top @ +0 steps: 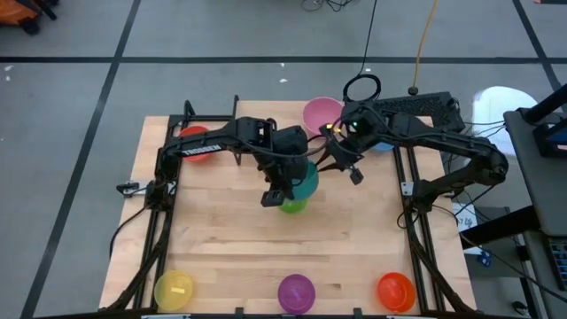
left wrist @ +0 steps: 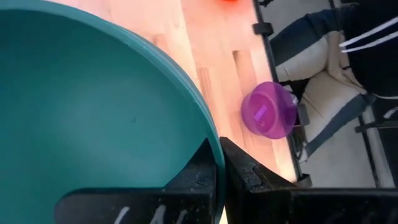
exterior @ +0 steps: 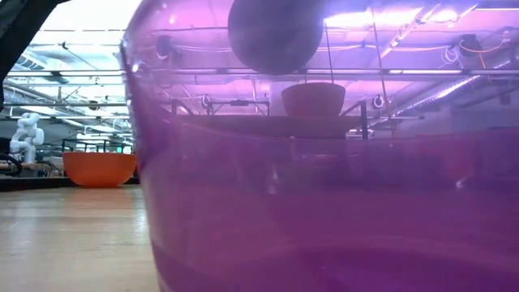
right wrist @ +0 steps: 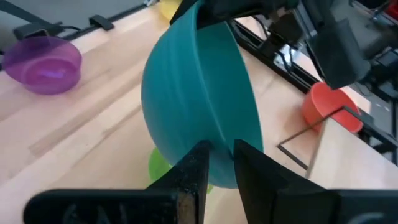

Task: Place and stack bowls onto a shelf
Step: Stack the dark green bowl on top of the pink bowl on the shelf

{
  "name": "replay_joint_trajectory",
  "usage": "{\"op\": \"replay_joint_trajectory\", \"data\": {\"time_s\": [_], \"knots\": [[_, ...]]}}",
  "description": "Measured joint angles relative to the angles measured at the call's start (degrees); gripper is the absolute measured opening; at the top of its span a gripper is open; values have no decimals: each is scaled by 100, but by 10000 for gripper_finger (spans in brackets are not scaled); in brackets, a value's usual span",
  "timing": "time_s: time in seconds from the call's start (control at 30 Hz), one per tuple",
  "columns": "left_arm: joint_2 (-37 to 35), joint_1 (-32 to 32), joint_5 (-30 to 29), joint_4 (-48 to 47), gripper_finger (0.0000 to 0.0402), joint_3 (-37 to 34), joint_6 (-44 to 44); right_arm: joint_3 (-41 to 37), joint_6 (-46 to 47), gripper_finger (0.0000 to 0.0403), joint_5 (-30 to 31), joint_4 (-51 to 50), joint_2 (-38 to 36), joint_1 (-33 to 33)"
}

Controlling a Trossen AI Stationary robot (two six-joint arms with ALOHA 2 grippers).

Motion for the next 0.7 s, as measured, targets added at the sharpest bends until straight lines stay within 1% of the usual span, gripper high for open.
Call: {"op": "replay_joint_trajectory", "data": {"time_s": [0.13,0.33,0.7], "knots": [[0,0,86,84,4,0,32,1,-2,66,-246,-64,-1,-2],[0,-7,150,161,4,-2,267,2,-5,66,-825,-143,2,24],[0,-7,118,131,4,-7,673,9,-3,66,-888,-419,106,312]]}}
